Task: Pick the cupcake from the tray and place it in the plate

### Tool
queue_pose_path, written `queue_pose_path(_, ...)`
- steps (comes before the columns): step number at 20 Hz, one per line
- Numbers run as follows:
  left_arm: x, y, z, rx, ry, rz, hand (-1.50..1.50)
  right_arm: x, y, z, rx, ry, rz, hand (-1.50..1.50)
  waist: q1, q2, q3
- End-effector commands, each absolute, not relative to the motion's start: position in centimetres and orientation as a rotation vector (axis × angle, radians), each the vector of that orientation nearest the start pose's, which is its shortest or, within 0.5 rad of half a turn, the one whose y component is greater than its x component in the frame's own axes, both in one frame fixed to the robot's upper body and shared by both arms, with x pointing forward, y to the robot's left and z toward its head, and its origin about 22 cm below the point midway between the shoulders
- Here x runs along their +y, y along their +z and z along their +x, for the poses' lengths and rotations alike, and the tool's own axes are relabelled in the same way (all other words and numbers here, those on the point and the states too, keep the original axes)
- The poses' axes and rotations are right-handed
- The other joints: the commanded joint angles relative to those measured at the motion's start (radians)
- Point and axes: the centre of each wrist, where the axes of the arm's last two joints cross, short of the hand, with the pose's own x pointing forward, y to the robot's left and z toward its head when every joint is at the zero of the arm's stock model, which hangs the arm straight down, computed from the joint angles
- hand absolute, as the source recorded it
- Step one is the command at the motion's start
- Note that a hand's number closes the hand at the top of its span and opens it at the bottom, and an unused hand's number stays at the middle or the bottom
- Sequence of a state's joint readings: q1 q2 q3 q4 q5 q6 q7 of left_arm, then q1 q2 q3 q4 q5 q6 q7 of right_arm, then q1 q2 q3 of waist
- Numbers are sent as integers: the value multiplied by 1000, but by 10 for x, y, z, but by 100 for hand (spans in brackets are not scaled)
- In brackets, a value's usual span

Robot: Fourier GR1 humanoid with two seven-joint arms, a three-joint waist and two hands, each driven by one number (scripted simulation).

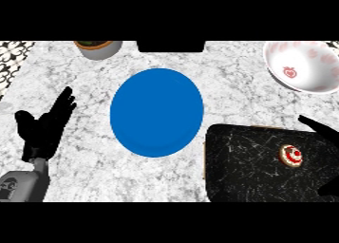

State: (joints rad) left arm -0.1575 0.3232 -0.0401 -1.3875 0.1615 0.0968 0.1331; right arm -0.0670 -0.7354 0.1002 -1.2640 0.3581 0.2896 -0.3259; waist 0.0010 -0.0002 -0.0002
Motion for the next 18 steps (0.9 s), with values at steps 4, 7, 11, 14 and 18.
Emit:
queue_pose_path(4, 301, 6, 274, -1392, -102, 156, 0, -377, 44, 264, -1204, 1144, -420, -150, -1, 0, 0)
queue_pose_path(7, 289, 17, 276, -1402, -93, 166, 0, -389, 17, 251, -1185, 1159, -447, -150, -1, 0, 0)
queue_pose_path(11, 289, 34, 280, -1405, -81, 179, 0, -374, 9, 271, -1169, 1163, -443, -150, 2, 0, 0)
queue_pose_path(14, 306, 22, 281, -1402, -104, 184, 0, -371, 14, 265, -1175, 1171, -458, -150, -2, -1, 0)
queue_pose_path(18, 292, 21, 292, -1420, -81, 170, 0, -367, -3, 284, -1120, 1260, -436, -150, 2, 1, 0)
